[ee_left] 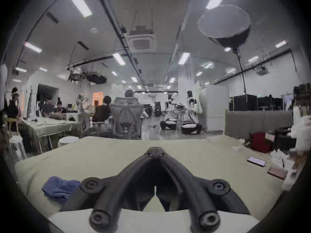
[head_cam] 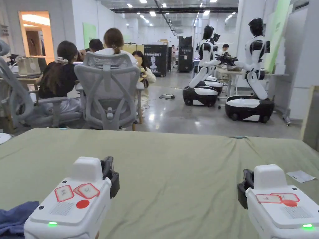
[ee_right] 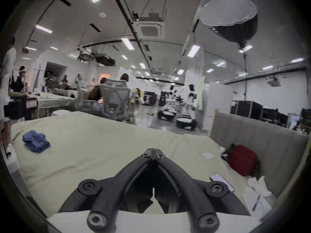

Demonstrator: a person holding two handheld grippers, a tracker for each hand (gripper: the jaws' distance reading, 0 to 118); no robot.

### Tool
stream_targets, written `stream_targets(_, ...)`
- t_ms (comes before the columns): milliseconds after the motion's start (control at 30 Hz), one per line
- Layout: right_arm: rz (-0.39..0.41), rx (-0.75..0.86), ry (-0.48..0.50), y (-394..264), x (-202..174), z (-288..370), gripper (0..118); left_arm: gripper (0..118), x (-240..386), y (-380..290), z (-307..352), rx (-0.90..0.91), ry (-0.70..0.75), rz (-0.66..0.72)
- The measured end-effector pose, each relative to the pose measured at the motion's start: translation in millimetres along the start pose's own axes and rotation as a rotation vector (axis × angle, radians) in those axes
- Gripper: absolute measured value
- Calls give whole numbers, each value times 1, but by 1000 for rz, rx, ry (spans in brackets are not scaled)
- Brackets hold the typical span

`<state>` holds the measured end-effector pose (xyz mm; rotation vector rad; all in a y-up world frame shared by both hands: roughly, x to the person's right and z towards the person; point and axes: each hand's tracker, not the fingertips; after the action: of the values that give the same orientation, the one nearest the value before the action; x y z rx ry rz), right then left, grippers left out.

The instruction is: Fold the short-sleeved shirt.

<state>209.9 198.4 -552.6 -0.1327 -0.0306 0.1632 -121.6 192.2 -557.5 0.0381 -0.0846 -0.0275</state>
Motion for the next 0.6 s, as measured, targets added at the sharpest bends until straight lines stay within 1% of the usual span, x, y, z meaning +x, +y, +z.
stream_targets(33, -27, 0, -27, -6, 9, 9, 0, 0, 9, -5, 6, 4, -29, 7)
stream_targets(100, -62, -6, -49, -18, 23, 23, 0, 0, 28, -13, 16, 3, -31, 37)
stream_targets(167, -75, 3, -83, -28, 27, 33, 0, 0, 43, -21, 26, -7, -27, 57)
stream_targets(233, -69, 2, -86, -40, 31, 43, 0, 0, 58, -30, 34, -26, -21, 40)
stream_targets(333, -102, 0, -91, -60, 30, 53, 0, 0, 73, -44, 41, -35, -12, 18)
stream_targets(467, -77, 13, -92, -77, 25, 53, 0, 0, 78, -65, 51, -20, -10, 39)
stream_targets(600, -74, 25, -91, -77, 25, 51, 0, 0, 79, -81, 54, -34, 18, -13)
